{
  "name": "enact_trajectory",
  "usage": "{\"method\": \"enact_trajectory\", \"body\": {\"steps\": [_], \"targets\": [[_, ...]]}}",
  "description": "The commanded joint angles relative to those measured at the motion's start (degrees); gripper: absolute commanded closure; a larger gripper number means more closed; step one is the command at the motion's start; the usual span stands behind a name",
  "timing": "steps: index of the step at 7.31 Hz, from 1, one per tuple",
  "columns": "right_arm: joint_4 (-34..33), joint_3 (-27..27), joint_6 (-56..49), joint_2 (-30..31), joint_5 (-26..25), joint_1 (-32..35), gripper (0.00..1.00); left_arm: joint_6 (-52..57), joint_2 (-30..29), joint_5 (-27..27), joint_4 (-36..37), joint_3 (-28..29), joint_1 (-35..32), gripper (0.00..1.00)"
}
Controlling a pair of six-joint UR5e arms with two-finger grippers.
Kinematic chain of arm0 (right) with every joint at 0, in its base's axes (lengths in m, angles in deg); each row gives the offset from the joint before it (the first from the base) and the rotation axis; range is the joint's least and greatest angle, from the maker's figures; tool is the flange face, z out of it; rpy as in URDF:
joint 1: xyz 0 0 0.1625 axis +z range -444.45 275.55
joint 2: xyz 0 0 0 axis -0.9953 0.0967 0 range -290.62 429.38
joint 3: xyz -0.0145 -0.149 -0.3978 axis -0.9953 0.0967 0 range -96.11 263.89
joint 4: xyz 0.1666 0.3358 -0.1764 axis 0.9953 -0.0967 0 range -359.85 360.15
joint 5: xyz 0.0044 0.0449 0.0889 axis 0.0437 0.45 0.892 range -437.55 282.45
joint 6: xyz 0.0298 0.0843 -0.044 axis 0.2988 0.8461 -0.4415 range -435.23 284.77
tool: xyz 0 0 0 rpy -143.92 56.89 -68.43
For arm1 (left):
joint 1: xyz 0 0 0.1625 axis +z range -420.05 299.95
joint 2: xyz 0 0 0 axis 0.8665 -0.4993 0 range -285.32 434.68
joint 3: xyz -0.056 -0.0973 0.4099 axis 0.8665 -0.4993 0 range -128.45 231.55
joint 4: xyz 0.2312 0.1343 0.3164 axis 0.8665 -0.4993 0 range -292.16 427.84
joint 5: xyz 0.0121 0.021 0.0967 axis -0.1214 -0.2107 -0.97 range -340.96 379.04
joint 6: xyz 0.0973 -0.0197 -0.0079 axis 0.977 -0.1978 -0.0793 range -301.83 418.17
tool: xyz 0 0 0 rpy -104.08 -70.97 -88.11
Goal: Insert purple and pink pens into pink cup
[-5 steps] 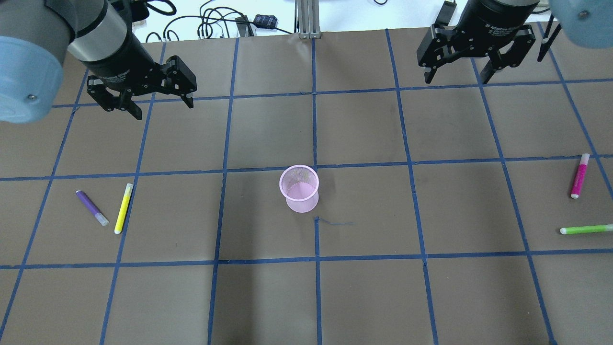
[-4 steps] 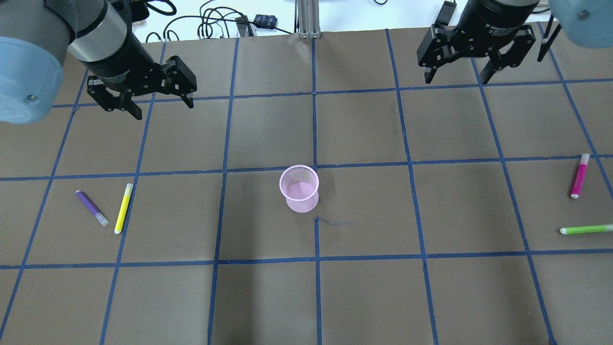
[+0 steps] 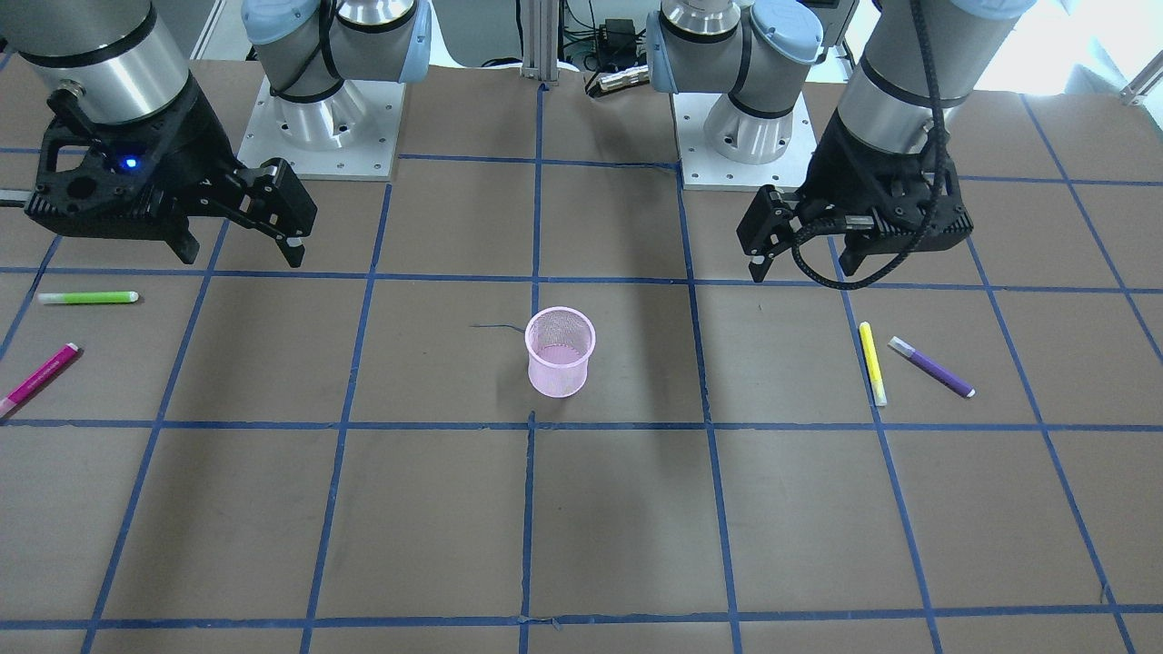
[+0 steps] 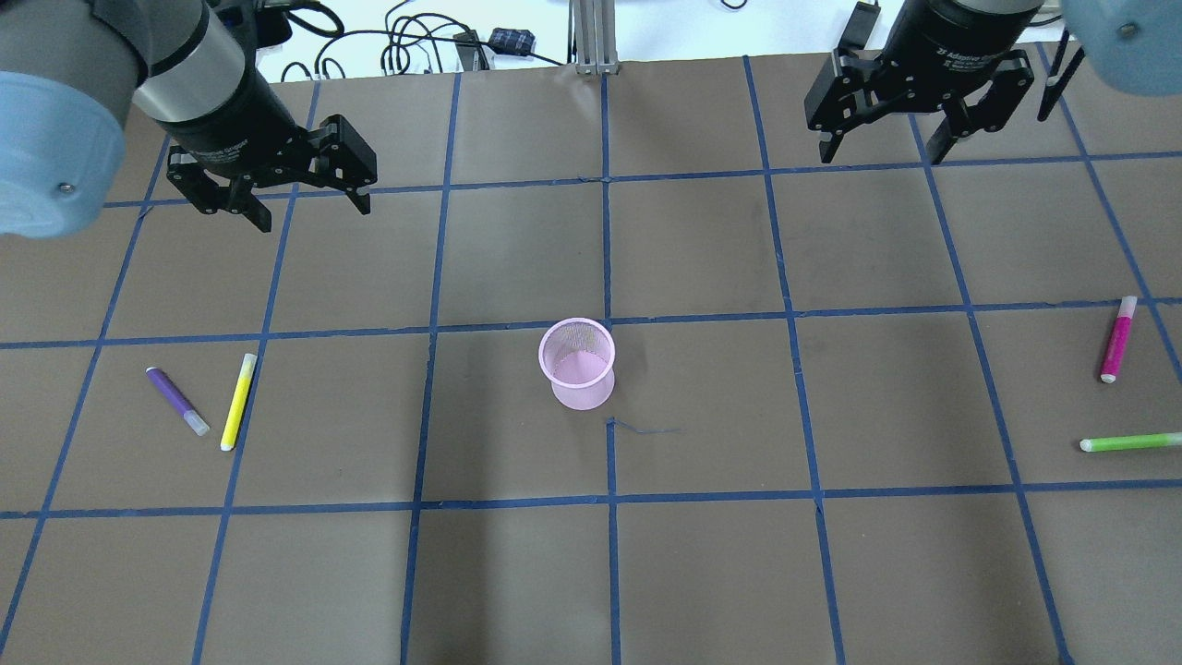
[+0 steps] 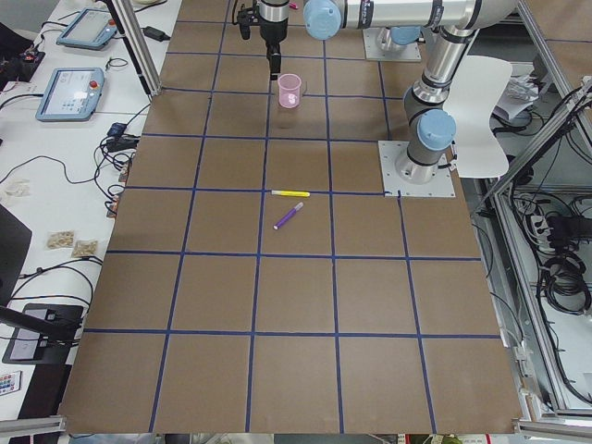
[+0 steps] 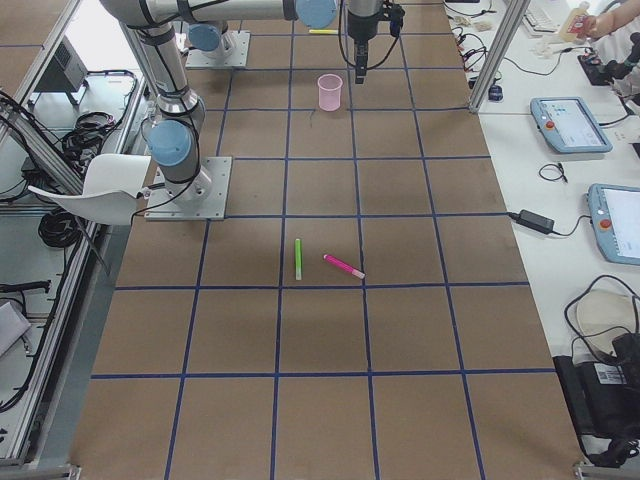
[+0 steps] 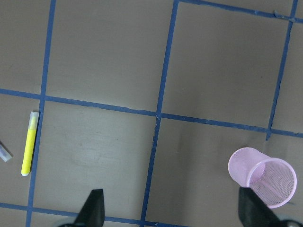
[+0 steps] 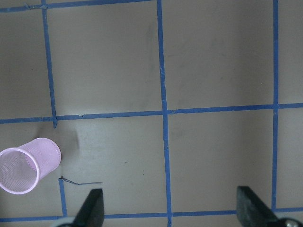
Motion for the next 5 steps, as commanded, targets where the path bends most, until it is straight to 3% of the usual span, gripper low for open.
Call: {"method": "enact_trajectory", "body": {"steps": [1,3,5], "targets": [[0.5,-0.3,0.0,-0.3,-0.1,-0.3,0.0,2.1,-0.3,-2.9,-0.1,-2.0,7.1,0.0],[-0.4,-0.4,0.2,-0.5,-0.2,-0.5,0.0,1.7,-2.8,-2.4,3.5,-6.7,16.5,0.0],[-1.1,-4.7,0.8,-0.7,-1.4,-2.4,0.0,1.6,-4.5,-2.8,6.9,-10.5,24.5,0.0]]}}
